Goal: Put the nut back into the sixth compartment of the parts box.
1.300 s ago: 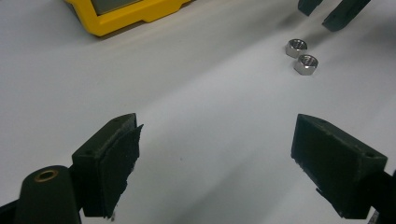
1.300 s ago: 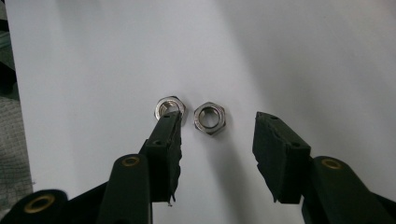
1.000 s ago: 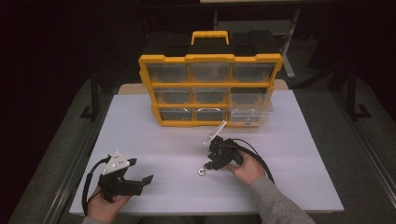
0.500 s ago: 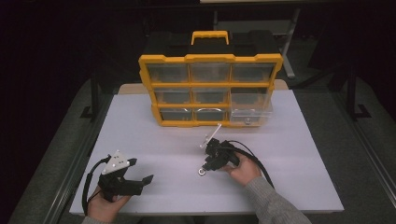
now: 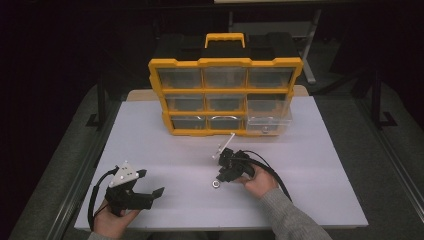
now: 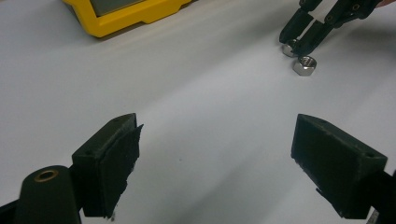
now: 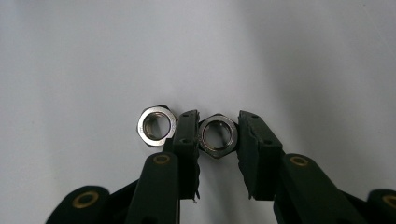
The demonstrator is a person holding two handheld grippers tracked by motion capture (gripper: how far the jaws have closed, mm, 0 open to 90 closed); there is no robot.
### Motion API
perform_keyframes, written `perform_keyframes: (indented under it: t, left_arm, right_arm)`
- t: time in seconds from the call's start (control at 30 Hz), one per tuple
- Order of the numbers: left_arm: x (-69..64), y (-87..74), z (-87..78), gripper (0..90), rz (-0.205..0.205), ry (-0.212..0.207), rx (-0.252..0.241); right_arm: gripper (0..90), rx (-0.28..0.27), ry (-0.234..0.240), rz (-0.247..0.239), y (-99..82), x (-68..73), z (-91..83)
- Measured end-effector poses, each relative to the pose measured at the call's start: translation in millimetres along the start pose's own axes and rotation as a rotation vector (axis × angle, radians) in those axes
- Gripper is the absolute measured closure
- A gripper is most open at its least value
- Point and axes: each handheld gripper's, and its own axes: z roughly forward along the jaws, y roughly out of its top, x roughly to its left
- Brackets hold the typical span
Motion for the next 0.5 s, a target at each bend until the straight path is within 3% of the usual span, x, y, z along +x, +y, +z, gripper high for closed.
perform_keyframes:
  t: [0.2,0.5]
  left_arm:
    - [1.2,-0.1,-0.6,14.7,0.005,0.002,0.006]
    - [1.2,-0.2,-0.6,14.7,0.002,0.002,0.007]
  right_arm:
    - [69.1,-0.013,0.039,0.025,-1.4,-6.7,-7.9]
    - [69.1,-0.055,0.082,0.025,4.0,-4.2,-41.6]
